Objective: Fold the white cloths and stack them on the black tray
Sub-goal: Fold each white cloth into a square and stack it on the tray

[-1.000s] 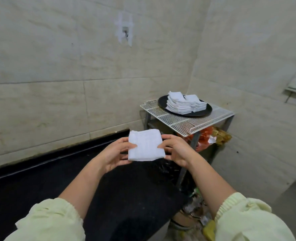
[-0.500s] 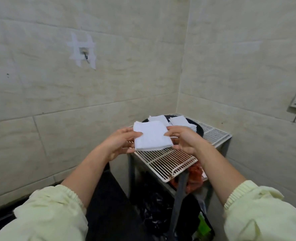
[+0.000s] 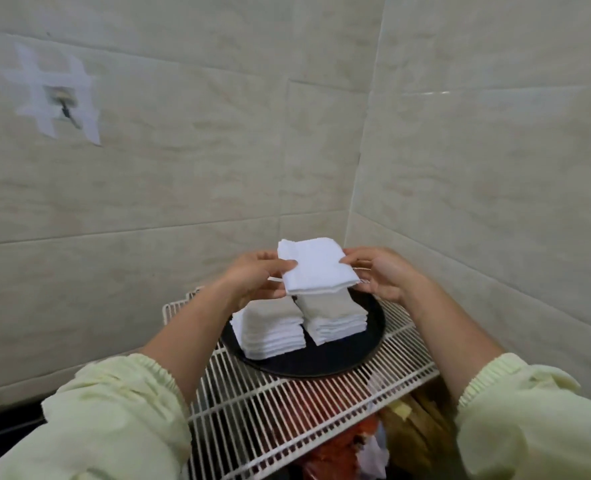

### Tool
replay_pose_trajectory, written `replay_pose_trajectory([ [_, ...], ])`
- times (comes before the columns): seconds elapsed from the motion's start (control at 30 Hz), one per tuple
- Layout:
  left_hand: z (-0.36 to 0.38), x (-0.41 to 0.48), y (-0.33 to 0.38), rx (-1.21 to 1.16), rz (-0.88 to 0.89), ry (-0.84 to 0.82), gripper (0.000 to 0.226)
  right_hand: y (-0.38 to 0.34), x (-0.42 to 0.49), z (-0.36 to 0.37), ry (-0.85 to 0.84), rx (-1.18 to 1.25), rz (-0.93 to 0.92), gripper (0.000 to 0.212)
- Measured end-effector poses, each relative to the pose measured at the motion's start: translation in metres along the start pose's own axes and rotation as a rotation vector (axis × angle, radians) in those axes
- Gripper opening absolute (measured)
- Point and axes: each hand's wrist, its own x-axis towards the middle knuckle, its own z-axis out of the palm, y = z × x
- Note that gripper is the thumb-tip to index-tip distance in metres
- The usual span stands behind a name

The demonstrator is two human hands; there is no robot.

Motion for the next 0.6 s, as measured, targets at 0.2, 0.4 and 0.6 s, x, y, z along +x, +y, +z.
replay_pose_trajectory([
  [0.2, 0.043, 0.054, -0.005, 0.066, -0.015, 0.095, 0.014, 0.003, 0.048, -0.050, 0.048, -0.059, 0.051, 0.018],
  [0.4, 0.058, 0.077, -0.027, 0.121, -0.130, 0.090, 0.022, 0.033, 0.088, -0.078, 0.016, -0.191, 0.149, 0.024],
  [0.6, 0.054, 0.075, -0.033, 0.267, -0.180, 0.101, 0.021, 0.050, 0.098, -0.076, -0.041, -0.234, 0.174, 0.021],
])
